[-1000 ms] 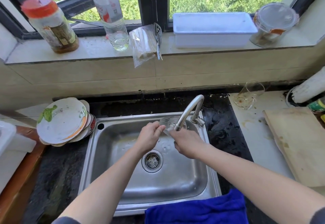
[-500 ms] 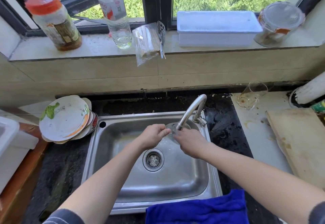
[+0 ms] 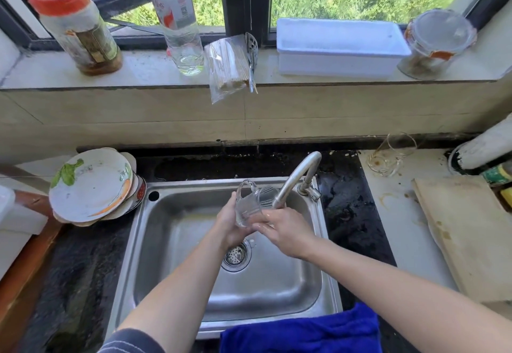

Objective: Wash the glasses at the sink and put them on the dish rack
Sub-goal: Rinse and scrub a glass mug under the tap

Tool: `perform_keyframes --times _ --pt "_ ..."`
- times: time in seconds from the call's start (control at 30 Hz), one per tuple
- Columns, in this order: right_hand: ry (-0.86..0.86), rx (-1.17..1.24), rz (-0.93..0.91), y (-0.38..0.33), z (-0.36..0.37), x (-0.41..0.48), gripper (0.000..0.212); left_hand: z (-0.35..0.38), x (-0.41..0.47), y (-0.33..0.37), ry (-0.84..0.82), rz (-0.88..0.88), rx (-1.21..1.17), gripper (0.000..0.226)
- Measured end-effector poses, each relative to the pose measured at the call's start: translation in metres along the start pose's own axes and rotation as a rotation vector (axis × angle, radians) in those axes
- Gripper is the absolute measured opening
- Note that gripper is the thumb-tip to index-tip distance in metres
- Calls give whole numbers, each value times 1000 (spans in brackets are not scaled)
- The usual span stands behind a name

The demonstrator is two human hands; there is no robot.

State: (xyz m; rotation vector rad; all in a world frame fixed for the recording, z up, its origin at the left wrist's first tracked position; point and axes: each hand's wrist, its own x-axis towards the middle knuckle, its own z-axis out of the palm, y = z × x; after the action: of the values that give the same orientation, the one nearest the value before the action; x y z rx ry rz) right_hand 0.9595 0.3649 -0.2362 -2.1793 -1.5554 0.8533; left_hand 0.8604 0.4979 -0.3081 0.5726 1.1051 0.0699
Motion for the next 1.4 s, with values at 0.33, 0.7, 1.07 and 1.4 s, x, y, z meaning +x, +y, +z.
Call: perform_keyframes --times 0.33,0.7,1.07,1.4 --pt "-51 -349 -200 22 -4 -2 41 7 26 6 22 62 231 40" --pt "-9 -378 -526 41 -7 -10 49 11 9 10 -10 -62 327 14" --pt "14 -182 -176 13 0 6 35 3 -1 -2 -124 35 -34 44" --pt "-9 -452 -409 19 -11 0 37 10 6 4 -30 -27 235 20"
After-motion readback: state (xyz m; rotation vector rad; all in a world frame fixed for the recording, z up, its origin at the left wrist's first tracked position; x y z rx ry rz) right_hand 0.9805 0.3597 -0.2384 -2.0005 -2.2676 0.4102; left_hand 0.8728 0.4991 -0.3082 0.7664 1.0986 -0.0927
